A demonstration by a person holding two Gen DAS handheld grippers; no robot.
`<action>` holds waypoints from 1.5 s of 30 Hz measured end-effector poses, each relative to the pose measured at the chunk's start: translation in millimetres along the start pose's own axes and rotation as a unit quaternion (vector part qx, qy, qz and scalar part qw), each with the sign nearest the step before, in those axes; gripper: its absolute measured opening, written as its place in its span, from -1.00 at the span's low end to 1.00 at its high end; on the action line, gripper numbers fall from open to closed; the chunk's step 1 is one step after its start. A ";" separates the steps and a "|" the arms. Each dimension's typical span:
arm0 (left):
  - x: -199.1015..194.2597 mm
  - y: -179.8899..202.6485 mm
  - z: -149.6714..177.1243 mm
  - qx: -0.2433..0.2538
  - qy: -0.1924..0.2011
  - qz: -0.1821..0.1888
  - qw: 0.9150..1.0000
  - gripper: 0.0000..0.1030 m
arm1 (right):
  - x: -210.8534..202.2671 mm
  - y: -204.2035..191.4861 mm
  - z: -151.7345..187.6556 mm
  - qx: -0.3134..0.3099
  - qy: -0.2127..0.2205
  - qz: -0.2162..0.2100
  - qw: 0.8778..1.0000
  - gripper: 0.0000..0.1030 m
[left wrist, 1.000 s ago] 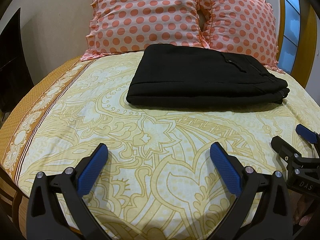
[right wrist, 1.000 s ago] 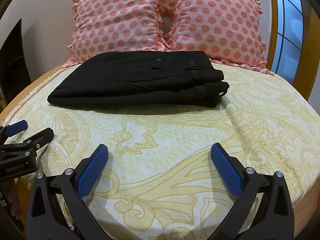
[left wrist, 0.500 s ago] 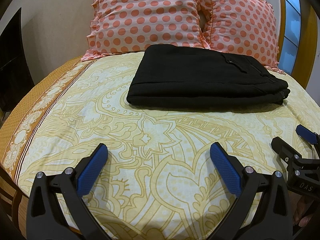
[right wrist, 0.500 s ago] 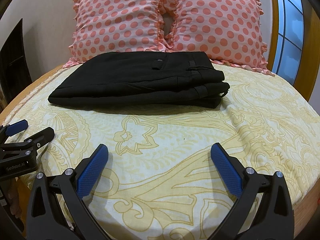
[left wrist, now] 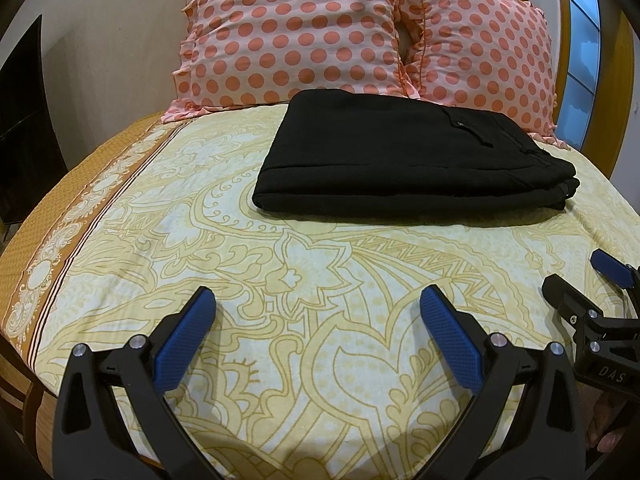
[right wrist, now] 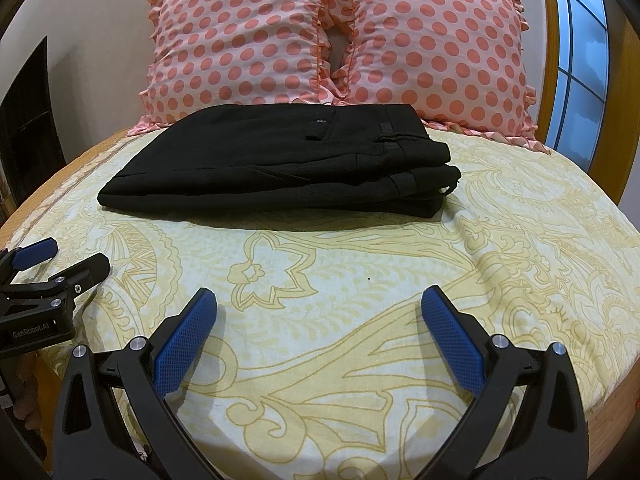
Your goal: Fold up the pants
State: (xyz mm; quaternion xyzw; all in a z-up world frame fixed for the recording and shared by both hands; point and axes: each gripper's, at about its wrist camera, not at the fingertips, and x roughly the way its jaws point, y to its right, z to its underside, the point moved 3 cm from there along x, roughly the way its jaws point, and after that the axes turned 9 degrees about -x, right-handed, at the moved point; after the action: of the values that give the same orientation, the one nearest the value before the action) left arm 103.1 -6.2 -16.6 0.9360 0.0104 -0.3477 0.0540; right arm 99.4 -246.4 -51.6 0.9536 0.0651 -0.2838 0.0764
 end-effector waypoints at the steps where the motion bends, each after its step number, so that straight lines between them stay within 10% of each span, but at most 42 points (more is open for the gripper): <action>1: 0.0 0.1 0.0 0.000 0.000 0.000 1.000 0.97 | 0.0 -0.1 0.0 0.000 0.000 0.000 1.000 0.97; 45: 0.2 2.1 1.4 -0.001 -0.002 -0.002 1.000 0.97 | 0.8 -1.7 0.0 0.001 -0.002 0.002 1.000 0.97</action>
State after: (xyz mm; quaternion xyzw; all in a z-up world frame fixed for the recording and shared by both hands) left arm 102.4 -8.4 -17.6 0.9352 0.0128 -0.3496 0.0546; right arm 99.7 -244.7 -52.3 0.9531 0.0631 -0.2860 0.0759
